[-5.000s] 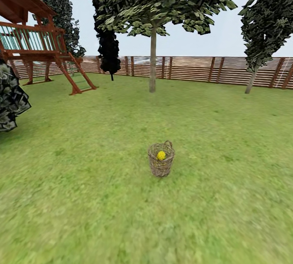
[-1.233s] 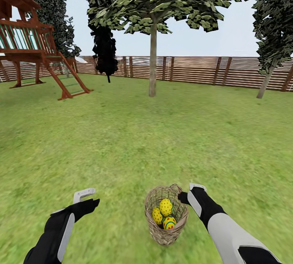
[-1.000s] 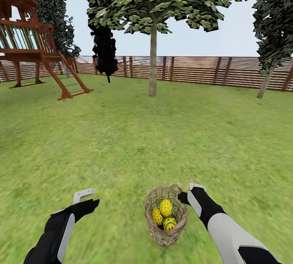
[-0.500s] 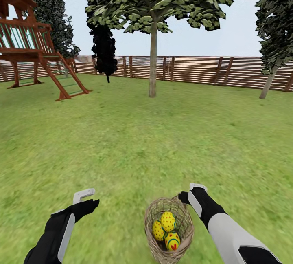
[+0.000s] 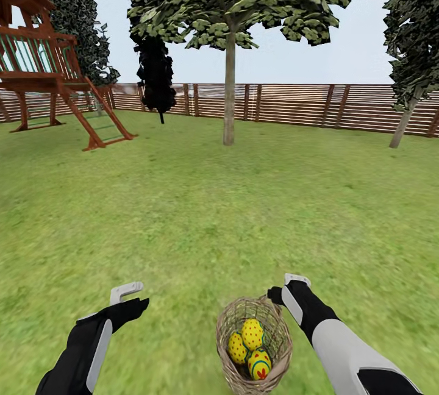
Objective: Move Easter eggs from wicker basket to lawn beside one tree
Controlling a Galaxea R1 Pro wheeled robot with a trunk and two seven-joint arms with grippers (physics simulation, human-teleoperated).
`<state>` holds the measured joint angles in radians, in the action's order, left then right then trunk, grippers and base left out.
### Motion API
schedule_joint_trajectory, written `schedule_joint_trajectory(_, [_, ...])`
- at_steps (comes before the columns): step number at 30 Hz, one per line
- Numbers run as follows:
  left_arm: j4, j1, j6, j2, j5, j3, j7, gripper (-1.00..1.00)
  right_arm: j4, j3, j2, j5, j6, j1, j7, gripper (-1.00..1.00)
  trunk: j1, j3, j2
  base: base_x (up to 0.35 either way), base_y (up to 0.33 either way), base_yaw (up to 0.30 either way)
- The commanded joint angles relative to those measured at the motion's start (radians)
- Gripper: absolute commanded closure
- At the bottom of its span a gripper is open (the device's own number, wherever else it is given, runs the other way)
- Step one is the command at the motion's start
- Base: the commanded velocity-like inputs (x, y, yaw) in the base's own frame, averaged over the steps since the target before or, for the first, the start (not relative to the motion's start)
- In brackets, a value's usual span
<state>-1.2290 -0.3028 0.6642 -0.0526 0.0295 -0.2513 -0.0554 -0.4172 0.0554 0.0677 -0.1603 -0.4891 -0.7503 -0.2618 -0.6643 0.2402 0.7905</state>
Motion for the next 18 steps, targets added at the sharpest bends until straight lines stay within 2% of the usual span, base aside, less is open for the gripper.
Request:
schedule_joint_trajectory(1, [-0.001,-0.001,0.006,-0.001,0.003,-0.003,-0.004,-1.0,-0.002,0.003,0.0,-0.01,0.002,0.0,-0.007,-1.0,-0.004,0.005,0.008,0.0,0.0,0.0])
schedule_joint_trajectory(4, [-0.001,-0.001,0.006,-0.001,0.003,-0.003,-0.004,-1.0,0.007,0.002,0.0,-0.008,0.023,0.0,-0.007,-1.0,-0.016,0.014,0.029,0.0,0.0,0.0])
schedule_joint_trajectory(10, [-0.002,-0.001,0.006,-0.001,0.004,-0.003,-0.004,-1.0,0.06,-0.007,0.0,0.034,0.068,0.0,-0.008,-1.0,-0.039,0.033,0.071,0.0,0.0,0.0])
schedule_joint_trajectory(18, [-0.007,-0.001,0.006,-0.002,0.005,-0.003,-0.004,-1.0,0.155,-0.009,0.0,0.041,0.166,-0.001,-0.008,-1.0,-0.069,0.058,0.127,0.0,0.0,0.0])
